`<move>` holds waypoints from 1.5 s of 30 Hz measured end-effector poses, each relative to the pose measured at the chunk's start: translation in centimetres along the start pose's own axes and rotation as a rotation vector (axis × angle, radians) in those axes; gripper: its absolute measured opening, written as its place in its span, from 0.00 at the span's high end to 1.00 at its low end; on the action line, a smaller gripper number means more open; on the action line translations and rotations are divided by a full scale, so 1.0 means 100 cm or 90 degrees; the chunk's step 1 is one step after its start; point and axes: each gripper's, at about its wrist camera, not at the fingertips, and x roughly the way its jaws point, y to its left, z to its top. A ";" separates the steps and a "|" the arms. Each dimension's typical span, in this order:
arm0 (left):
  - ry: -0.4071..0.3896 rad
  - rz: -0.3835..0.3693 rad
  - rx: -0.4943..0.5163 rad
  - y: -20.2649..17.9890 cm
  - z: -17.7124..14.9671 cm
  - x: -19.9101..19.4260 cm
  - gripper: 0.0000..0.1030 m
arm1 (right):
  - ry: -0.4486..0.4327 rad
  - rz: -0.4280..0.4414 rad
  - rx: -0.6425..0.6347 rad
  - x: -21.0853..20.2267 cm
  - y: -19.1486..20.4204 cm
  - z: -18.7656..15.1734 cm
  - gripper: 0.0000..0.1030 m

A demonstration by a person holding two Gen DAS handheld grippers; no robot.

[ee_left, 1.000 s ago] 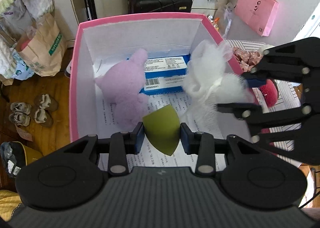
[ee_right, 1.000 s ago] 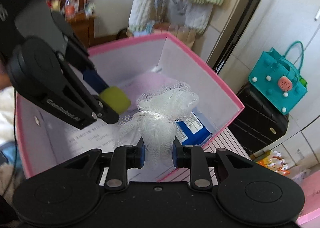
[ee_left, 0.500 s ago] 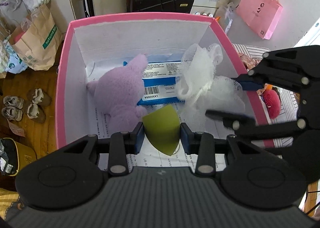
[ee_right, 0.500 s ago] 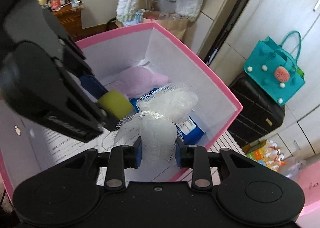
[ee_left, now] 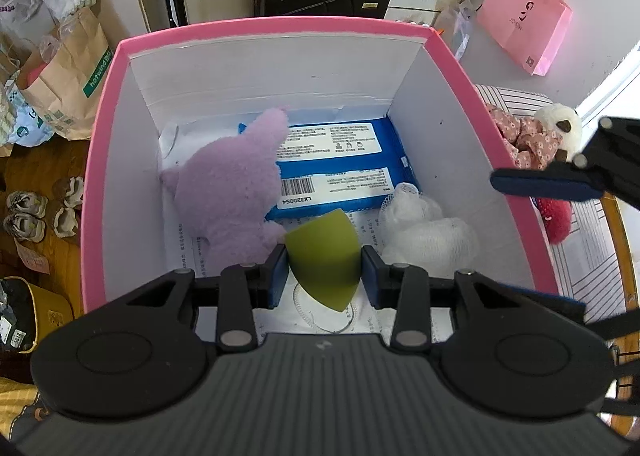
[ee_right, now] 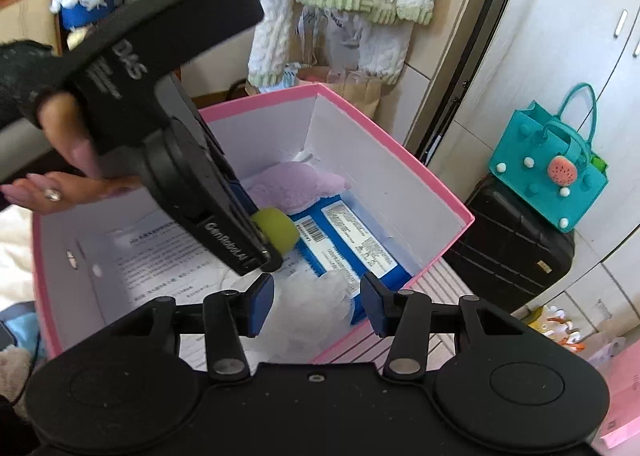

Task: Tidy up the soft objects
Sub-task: 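Lower the sponge and mesh puff into the box and open both tools, then withdraw both tools from the box toward the remaining items on the table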

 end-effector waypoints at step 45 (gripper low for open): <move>-0.164 0.078 0.149 -0.085 -0.139 -0.200 0.15 | -0.158 0.068 0.072 -0.187 0.078 -0.067 0.29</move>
